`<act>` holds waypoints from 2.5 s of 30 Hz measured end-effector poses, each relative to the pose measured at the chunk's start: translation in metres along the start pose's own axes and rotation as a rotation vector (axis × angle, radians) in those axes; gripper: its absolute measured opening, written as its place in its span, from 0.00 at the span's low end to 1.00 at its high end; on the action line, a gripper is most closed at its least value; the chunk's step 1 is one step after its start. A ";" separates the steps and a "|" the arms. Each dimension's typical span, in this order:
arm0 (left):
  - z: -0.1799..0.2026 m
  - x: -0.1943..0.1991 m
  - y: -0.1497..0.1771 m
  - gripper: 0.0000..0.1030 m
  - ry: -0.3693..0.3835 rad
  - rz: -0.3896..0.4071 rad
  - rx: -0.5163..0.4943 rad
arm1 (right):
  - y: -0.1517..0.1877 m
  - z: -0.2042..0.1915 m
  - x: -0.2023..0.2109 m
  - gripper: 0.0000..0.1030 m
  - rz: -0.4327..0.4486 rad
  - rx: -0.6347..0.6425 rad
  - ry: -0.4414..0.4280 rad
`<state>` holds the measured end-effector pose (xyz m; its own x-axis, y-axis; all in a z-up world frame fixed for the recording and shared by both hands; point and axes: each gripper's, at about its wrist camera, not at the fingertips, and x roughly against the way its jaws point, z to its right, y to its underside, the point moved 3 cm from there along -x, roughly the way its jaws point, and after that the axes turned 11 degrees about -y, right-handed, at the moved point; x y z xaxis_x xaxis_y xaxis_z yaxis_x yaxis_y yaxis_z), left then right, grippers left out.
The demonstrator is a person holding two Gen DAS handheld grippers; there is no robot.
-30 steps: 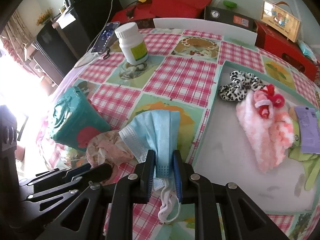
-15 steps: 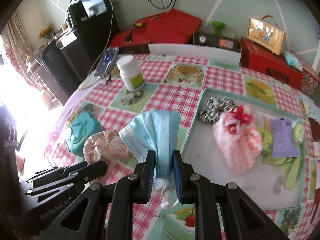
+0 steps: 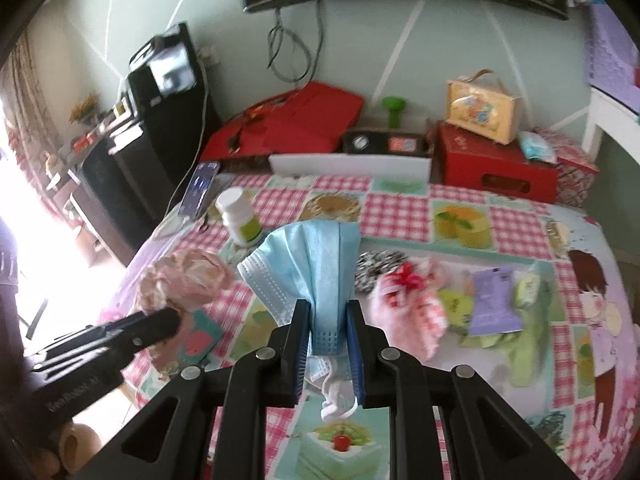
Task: Organize soft objects
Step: 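Carry the pink-beige cloth with left tool while right tool carries mask over tray, then open both tools to drop the cloth and the mask into the tray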
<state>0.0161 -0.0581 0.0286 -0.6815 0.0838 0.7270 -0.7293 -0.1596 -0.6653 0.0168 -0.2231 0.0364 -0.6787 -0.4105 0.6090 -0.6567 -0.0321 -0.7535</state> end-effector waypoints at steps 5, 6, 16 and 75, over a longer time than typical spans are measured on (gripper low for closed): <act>0.019 0.006 -0.005 0.18 0.028 0.023 -0.045 | -0.002 0.029 0.024 0.19 0.041 -0.052 0.059; 0.023 0.006 -0.004 0.18 0.033 0.022 -0.053 | -0.001 0.035 0.027 0.19 0.045 -0.065 0.068; 0.065 -0.019 0.006 0.18 0.059 -0.017 -0.150 | 0.017 0.097 0.037 0.19 0.034 -0.179 0.161; 0.101 -0.126 0.050 0.67 0.031 -0.312 -0.281 | 0.078 0.151 -0.065 0.65 -0.279 -0.251 0.255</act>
<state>0.0714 -0.1755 -0.0787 -0.4237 0.1156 0.8984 -0.8861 0.1527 -0.4376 0.0596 -0.3368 -0.0992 -0.5031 -0.1793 0.8455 -0.8641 0.1252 -0.4876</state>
